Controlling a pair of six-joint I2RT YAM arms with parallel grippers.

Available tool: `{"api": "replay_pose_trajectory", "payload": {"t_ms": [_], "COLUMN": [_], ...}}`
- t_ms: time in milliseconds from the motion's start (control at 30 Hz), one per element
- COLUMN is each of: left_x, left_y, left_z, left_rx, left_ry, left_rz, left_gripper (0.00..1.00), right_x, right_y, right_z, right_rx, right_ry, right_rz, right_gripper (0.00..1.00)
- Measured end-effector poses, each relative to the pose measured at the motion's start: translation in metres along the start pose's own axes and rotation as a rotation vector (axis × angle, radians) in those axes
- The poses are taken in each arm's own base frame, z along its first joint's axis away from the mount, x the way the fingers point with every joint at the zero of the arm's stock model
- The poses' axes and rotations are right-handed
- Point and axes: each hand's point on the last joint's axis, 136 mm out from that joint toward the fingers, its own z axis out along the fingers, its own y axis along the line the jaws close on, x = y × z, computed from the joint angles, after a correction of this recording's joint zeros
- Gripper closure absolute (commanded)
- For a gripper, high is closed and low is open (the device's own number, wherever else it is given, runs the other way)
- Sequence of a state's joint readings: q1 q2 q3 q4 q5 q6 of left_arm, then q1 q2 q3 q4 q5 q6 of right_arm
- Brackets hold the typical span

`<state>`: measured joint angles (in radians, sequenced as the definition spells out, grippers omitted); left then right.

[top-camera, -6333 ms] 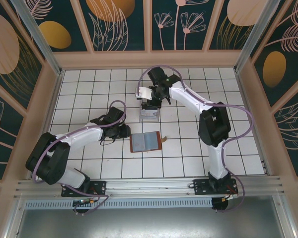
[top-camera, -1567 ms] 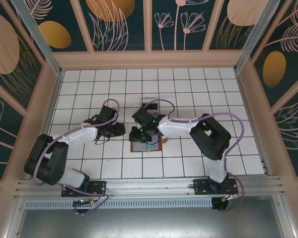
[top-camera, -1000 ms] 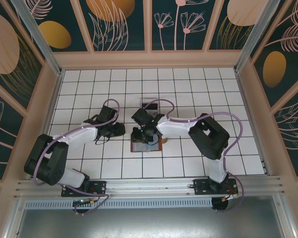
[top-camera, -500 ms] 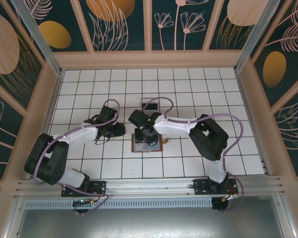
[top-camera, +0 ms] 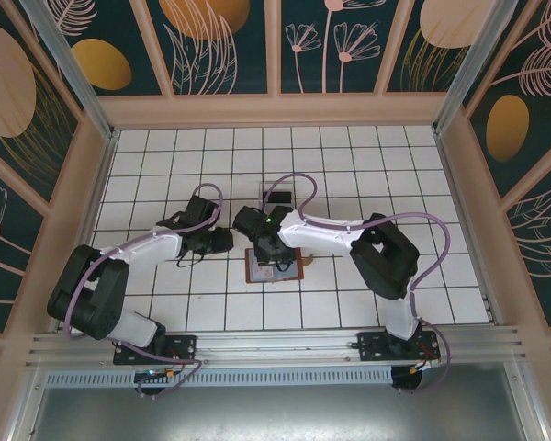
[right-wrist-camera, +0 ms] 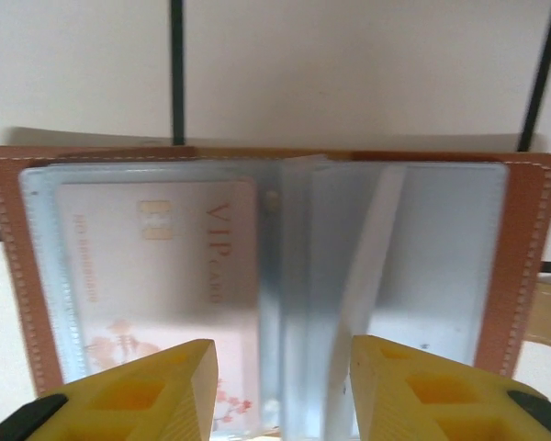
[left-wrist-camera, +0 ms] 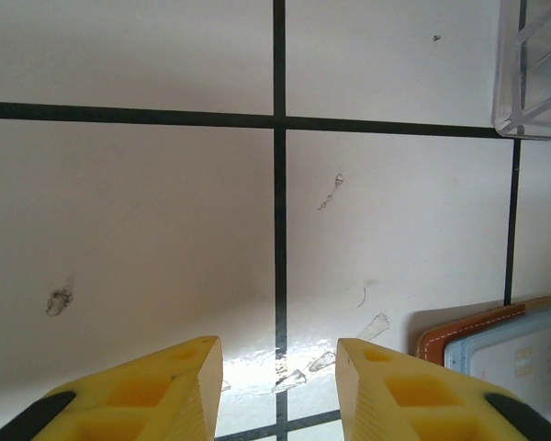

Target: Take the credit cards out of the card holder

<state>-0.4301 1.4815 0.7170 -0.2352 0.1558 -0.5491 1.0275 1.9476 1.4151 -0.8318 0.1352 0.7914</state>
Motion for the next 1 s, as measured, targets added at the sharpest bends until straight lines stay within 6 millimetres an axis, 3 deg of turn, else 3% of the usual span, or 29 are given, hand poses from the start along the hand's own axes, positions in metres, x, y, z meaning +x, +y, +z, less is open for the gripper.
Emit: {"api": "replay_pose_trajectory", "payload": {"t_ms": [333, 500, 733, 1000], "left_x": [-0.003, 0.001, 0.017, 0.028], "left_y": [-0.013, -0.031, -0.058, -0.073], "left_z": [-0.003, -0.004, 0.002, 0.003], "left_rx": [0.049, 0.081, 0.110, 0.122], "left_ry": [0.008, 0.017, 0.056, 0.081], "left_rz": [0.009, 0.051, 0.117, 0.129], "left_gripper": [0.62, 0.63, 0.63, 0.64], "right_x": [0.009, 0.017, 0.021, 0.011], "right_y": [-0.026, -0.044, -0.060, -0.058], "right_z": [0.009, 0.018, 0.014, 0.000], "right_rx": [0.085, 0.114, 0.118, 0.070], "right_ry": [0.012, 0.033, 0.030, -0.012], "right_rz": [0.001, 0.019, 0.038, 0.060], "right_gripper": [0.55, 0.56, 0.57, 0.60]}}
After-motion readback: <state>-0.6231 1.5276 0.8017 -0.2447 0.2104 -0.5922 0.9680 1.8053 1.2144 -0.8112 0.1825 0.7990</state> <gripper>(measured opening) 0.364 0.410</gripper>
